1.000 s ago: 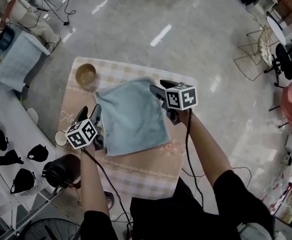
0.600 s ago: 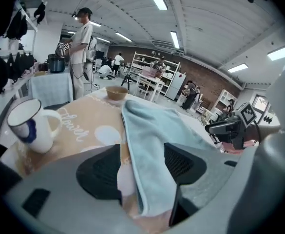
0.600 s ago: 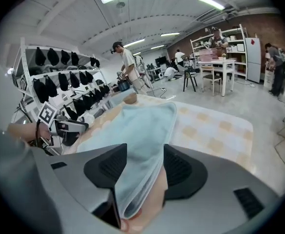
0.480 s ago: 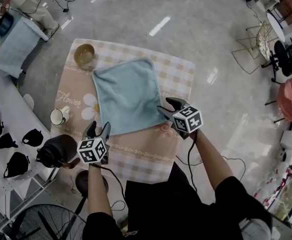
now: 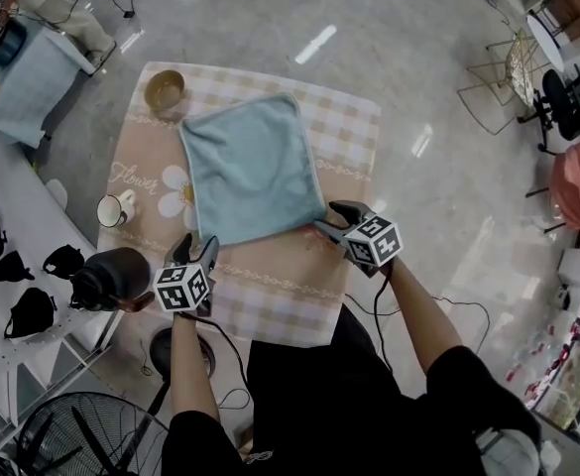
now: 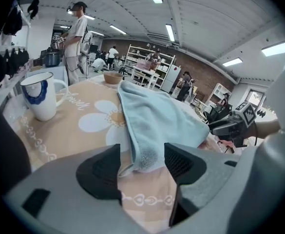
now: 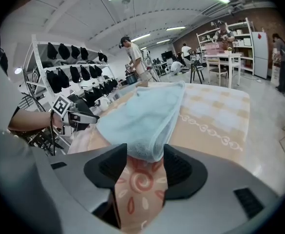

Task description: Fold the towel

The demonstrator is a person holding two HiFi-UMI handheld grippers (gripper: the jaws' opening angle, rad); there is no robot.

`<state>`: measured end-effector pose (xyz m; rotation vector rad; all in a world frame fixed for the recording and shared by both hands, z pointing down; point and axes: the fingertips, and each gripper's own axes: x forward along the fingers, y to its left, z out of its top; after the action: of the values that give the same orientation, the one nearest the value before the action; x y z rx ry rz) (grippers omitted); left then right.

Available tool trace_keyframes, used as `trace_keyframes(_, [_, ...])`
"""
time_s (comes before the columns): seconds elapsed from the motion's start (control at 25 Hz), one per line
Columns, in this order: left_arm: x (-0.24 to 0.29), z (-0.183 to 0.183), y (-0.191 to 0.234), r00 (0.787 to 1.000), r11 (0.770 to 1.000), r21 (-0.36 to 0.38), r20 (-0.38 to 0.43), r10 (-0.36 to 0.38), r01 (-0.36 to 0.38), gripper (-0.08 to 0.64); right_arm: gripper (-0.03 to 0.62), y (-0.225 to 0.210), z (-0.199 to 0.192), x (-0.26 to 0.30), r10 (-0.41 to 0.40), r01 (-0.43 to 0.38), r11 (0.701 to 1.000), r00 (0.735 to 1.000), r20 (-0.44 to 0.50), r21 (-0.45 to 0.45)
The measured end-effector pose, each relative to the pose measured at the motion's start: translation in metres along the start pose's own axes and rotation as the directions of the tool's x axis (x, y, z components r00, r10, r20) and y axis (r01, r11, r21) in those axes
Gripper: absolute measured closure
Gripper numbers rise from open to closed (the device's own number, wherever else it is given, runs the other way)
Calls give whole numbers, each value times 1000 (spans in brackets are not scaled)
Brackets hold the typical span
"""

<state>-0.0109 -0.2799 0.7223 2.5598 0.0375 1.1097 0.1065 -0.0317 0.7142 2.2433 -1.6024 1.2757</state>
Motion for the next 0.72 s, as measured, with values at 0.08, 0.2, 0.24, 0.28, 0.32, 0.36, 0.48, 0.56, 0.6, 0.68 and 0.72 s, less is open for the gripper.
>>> trace_keyframes(0.08, [2, -4, -4, 1000, 1000, 2, -17, -23, 23, 296, 377, 1, 0, 3, -1, 1, 1000, 1000, 0, 3])
trace_keyframes(0.2, [5, -13, -13, 997, 998, 20, -47, -53, 54, 296, 377, 0, -5, 7, -8, 8, 1000, 1000, -6, 16])
trace_keyframes(0.24, [5, -15, -15, 997, 998, 26, -51, -57, 59, 296, 378, 0, -7, 8, -10, 11, 1000, 1000, -11, 11])
trace_keyframes(0.28, [6, -17, -17, 997, 998, 28, -52, -62, 64, 296, 377, 0, -8, 9, -13, 13, 1000, 1000, -17, 3])
trace_keyframes(0.32, [6, -18, -18, 996, 997, 25, -52, -70, 71, 296, 379, 0, -9, 11, -16, 16, 1000, 1000, -24, -6])
trace_keyframes(0.36, [7, -18, -19, 995, 997, 19, -53, -80, 81, 296, 379, -1, -9, 12, -21, 20, 1000, 999, -30, -12])
trace_keyframes(0.48, [7, -23, -24, 992, 994, 25, -68, -106, 108, 312, 384, -2, -13, 15, -39, 38, 999, 999, -38, -14])
trace_keyframes(0.56, [6, -27, -26, 992, 993, 67, -86, -94, 100, 337, 465, -5, -15, 12, -67, 67, 998, 997, -38, -14])
trace_keyframes(0.6, [5, -30, -24, 992, 993, 86, -94, -79, 87, 365, 512, -7, -16, 11, -83, 82, 997, 996, -39, -14])
trace_keyframes(0.68, [1, -33, -20, 994, 994, 99, -99, -42, 52, 425, 548, -8, -18, 7, -99, 99, 995, 994, -43, -13])
trace_keyframes(0.72, [-1, -35, -18, 995, 995, 95, -94, -27, 36, 504, 552, -8, -18, 6, -102, 102, 995, 994, -46, -15])
